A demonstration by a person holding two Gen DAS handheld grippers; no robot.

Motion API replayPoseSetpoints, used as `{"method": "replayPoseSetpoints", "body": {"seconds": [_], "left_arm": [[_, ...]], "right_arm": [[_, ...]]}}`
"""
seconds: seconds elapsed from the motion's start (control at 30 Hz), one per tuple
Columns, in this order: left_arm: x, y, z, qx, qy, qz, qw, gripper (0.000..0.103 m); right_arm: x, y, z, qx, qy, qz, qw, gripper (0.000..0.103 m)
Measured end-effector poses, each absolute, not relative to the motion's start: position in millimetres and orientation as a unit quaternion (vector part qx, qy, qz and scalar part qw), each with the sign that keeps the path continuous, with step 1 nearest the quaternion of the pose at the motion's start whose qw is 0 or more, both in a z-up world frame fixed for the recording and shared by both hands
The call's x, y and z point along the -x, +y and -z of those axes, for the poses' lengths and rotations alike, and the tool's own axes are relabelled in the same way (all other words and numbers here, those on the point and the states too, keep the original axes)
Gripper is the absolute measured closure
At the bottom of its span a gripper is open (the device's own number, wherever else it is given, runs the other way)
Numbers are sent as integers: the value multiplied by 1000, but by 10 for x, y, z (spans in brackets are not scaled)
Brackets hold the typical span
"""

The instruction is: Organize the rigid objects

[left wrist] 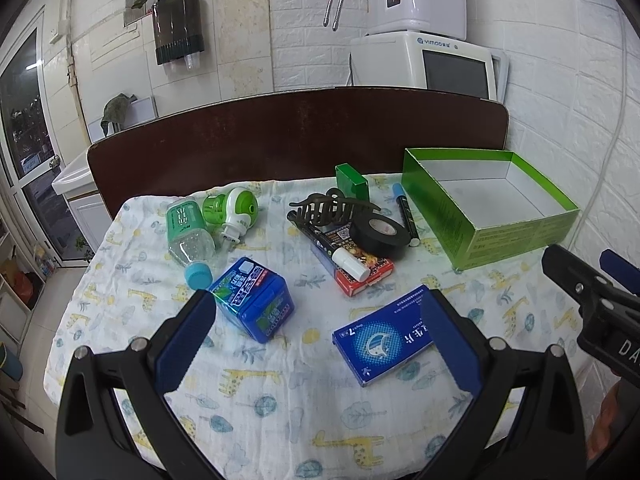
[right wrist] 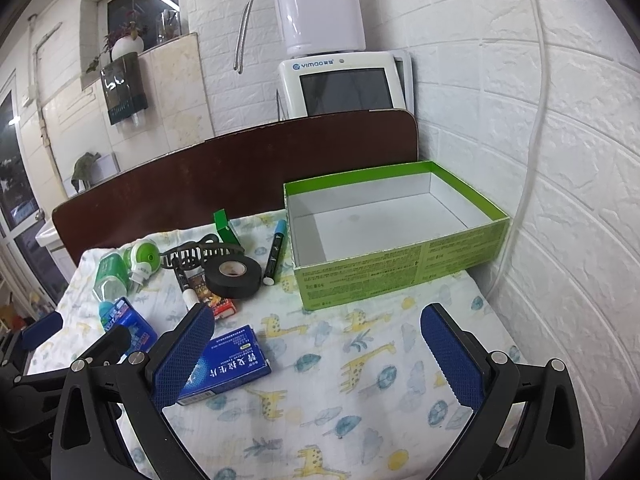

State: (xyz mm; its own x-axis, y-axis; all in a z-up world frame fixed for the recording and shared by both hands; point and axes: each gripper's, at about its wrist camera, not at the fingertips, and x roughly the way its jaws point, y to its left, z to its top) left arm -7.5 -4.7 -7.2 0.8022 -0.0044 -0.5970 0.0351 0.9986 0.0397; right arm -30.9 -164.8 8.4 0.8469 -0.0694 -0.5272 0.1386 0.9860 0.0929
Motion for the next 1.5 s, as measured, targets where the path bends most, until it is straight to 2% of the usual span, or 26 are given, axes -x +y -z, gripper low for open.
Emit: {"method": "replayPoseSetpoints", "body": {"seconds": [0.93, 1.5], "left_arm": [[192, -100, -46, -22, 305, 6, 952, 1], [147, -37, 77, -16, 325, -2, 946, 1]], "right_arm": [[405, -1634, -191, -57, 262, 36, 963, 0], [323, -1629, -93, -62, 279, 25, 958, 0]]}}
